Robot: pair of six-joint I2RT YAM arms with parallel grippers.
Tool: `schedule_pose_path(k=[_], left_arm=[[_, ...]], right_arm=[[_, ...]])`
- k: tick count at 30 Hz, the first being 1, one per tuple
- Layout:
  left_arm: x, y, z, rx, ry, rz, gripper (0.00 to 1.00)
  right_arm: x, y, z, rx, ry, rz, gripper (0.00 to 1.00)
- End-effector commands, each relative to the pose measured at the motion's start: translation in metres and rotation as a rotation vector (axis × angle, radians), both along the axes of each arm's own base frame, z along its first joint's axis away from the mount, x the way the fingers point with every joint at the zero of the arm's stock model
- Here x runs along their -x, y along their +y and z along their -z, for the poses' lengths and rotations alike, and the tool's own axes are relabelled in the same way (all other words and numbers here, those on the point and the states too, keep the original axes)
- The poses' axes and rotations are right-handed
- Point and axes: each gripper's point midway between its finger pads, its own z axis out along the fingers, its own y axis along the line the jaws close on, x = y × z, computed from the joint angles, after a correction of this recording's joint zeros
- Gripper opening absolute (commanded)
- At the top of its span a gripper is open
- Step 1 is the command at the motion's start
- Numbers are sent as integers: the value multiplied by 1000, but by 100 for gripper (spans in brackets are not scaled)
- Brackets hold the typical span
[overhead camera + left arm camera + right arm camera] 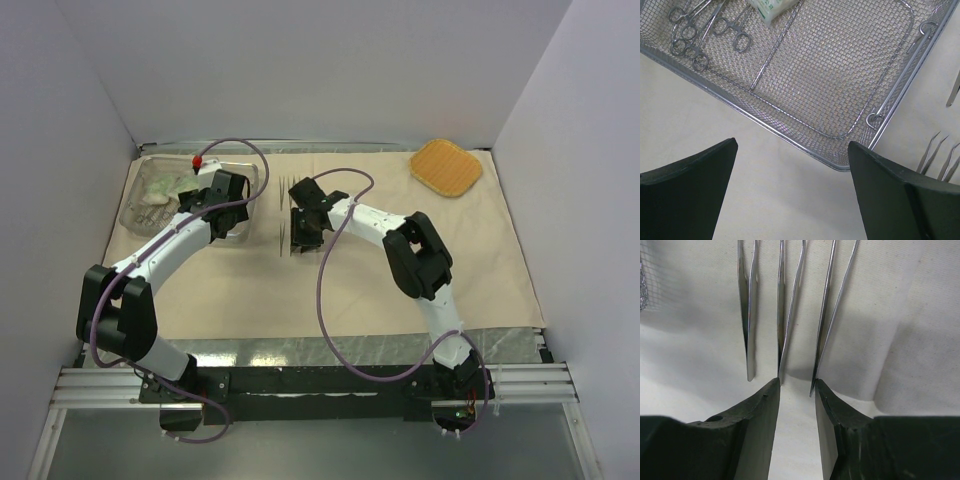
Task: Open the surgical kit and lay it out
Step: Place the medical item in the surgical kit, then pick up the medical item from the container.
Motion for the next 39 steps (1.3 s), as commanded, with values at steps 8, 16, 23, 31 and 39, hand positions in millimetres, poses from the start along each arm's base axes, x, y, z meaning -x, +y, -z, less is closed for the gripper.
schedule_pose_path(k=[8, 16, 23, 31, 39], left_arm=[[-11, -8, -18, 45, -40, 13, 99], [-24, -8, -27, 175, -53, 22, 99], [-42, 30, -28, 311, -58, -27, 97], [-86, 76, -26, 446, -92, -64, 91], [-159, 136, -4, 388, -52, -48, 80]], right_arm=[[-18, -26, -75, 10, -200, 35, 45], [-42, -123, -122, 87, -367, 194, 63], [-41, -210, -151, 91, -495, 360, 85], [-22, -247, -149, -34, -535, 451, 100], [-12, -253, -151, -34, -575, 420, 100]])
